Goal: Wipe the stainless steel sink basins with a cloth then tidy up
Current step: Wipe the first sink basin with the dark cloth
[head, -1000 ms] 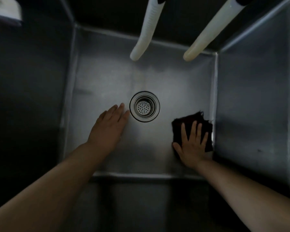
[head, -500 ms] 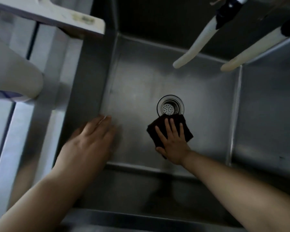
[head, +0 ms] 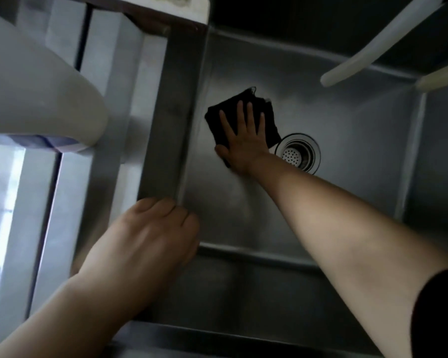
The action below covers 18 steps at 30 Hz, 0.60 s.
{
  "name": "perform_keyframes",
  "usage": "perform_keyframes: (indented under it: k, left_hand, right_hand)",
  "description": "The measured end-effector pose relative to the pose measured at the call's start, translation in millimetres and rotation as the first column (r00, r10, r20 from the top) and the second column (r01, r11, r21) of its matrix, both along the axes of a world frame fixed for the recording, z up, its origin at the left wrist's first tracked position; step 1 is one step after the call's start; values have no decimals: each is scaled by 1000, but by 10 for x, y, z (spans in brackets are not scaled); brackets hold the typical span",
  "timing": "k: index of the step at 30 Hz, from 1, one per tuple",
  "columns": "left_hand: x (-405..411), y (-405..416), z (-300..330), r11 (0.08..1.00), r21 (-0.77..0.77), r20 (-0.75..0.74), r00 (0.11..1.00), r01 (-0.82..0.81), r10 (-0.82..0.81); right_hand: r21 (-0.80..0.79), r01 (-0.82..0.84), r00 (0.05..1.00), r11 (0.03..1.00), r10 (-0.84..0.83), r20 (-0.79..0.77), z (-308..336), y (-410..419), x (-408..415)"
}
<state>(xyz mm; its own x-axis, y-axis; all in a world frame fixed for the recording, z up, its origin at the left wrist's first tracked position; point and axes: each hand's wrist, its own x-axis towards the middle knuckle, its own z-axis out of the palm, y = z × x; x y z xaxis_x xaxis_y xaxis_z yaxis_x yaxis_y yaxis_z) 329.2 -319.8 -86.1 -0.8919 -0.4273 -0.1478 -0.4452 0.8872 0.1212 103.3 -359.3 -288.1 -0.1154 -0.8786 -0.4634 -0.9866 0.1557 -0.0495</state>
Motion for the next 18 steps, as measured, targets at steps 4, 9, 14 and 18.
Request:
perform_keyframes:
  k: [4, 9, 14, 18]
  left_hand:
    - [18, 5, -10, 1000, -17, 21, 1000, 17, -16]
    - [15, 4, -11, 999, -36, 45, 999, 28, -26]
    - [-15, 20, -20, 997, -74, 68, 997, 36, -31]
    - [-18, 39, -19, 992, -120, 69, 997, 36, -27]
  right_hand:
    - [-32, -98, 995, 995, 98, 6, -3, 66, 166]
    - [-40, -272, 960, 961, 274, 55, 39, 387, 441]
    - [-52, -442, 891, 896, 445, 94, 44, 743, 685]
    - [-44, -600, 791, 799, 601, 112, 29, 993, 771]
